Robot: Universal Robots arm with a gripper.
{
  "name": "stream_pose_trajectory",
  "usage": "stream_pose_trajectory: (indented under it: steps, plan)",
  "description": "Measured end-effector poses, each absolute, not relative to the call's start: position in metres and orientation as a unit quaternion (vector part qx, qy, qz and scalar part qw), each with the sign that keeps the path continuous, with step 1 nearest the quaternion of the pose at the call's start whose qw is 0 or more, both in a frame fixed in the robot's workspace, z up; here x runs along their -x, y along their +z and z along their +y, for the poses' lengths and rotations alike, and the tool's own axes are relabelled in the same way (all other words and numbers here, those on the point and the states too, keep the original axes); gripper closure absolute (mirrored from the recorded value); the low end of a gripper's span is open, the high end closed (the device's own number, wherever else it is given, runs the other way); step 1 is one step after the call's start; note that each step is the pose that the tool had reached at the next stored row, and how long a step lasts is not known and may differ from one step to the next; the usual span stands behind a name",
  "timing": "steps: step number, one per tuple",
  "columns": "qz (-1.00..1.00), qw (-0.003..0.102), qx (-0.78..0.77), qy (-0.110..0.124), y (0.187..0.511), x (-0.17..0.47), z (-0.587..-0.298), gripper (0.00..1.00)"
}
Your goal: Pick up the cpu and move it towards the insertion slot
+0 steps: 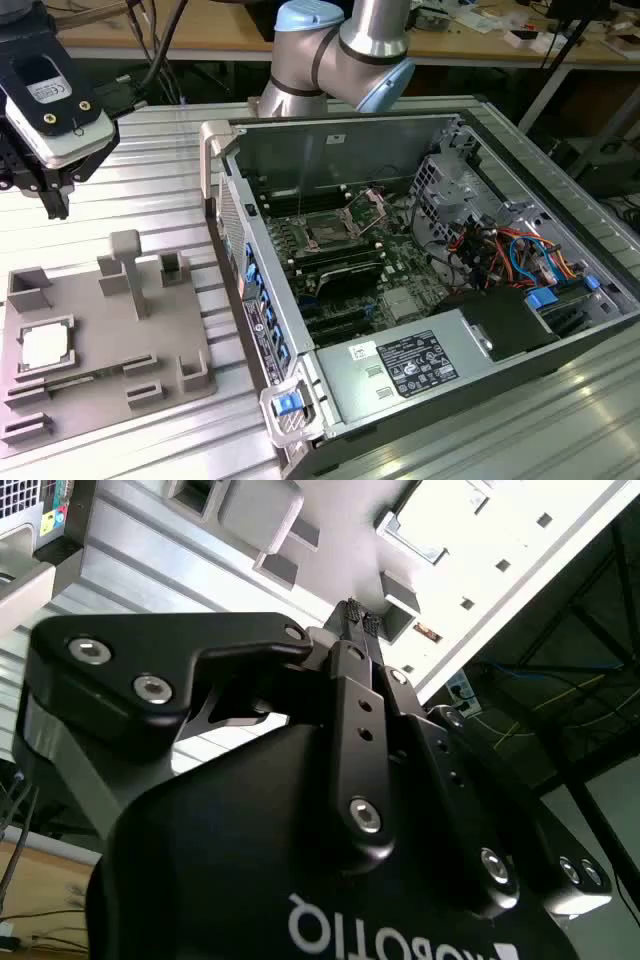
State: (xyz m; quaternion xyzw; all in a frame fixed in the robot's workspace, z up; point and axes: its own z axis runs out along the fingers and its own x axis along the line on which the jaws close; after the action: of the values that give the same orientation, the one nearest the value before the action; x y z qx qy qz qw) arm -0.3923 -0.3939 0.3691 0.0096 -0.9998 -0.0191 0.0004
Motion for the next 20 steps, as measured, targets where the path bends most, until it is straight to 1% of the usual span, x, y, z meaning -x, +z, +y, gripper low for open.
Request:
stream_pose_trajectory:
  steps: [11, 20]
  plan:
    - [-1.0, 0.0, -0.01, -0.019, 0.369, 0.394, -0.394, 0.89]
    - [-1.0, 0.0, -0.01, -0.019, 0.368, 0.413, -0.394, 0.89]
